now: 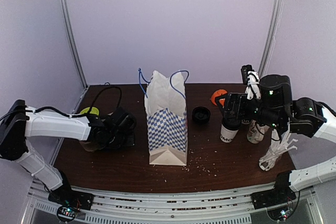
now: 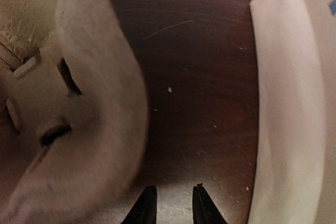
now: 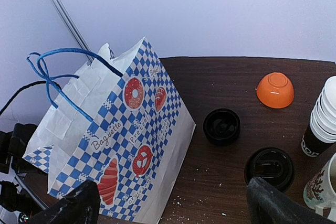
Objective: Pack the takeout coffee
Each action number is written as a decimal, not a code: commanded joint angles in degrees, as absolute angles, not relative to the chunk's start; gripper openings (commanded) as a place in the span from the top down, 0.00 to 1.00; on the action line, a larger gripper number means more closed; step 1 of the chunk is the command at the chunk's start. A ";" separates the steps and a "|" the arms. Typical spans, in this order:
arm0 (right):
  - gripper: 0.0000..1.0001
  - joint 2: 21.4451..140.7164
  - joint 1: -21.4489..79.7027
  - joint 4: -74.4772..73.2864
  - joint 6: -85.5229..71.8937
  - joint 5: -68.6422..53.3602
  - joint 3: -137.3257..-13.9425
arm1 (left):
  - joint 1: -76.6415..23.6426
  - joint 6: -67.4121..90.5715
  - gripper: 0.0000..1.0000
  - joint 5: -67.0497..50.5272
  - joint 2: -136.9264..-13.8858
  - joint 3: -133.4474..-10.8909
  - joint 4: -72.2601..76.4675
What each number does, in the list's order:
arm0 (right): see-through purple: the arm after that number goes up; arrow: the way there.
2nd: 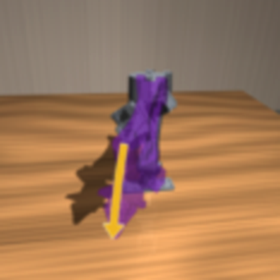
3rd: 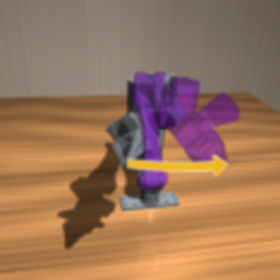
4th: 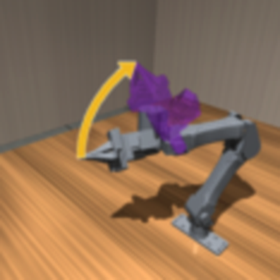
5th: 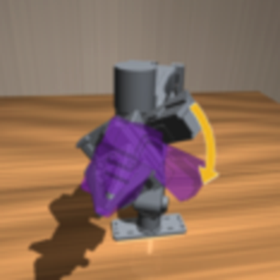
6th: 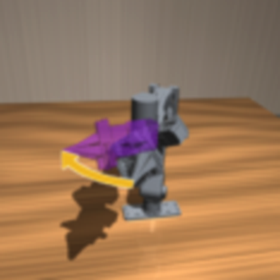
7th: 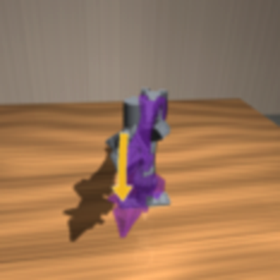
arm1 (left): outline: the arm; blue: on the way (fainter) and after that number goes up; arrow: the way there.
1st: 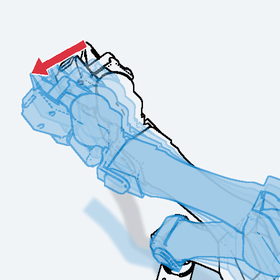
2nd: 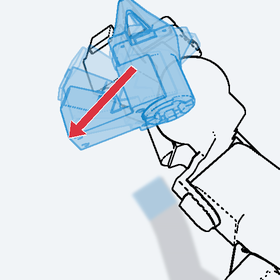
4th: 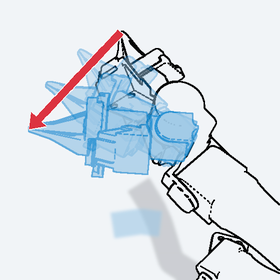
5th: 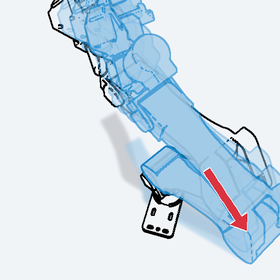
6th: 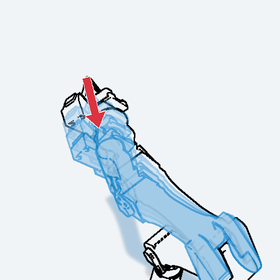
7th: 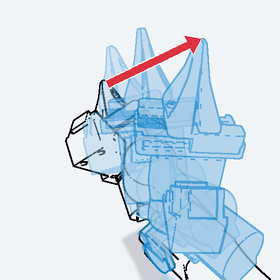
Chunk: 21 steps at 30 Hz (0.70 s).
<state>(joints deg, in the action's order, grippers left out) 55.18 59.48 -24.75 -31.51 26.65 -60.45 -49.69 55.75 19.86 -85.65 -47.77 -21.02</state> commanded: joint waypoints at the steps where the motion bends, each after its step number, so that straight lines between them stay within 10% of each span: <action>1: 0.00 55.35 59.01 -24.43 -31.85 27.99 -60.32 | -45.49 54.35 0.75 21.84 -88.26 -50.37 -17.36; 21: 0.00 55.07 58.68 -25.98 -33.93 32.97 -56.95 | -29.87 53.52 0.75 27.49 -81.33 -40.27 -16.70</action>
<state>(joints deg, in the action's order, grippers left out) 55.44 59.29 -24.86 -32.14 28.69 -57.54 -31.29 55.55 25.50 -82.52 -41.52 -17.37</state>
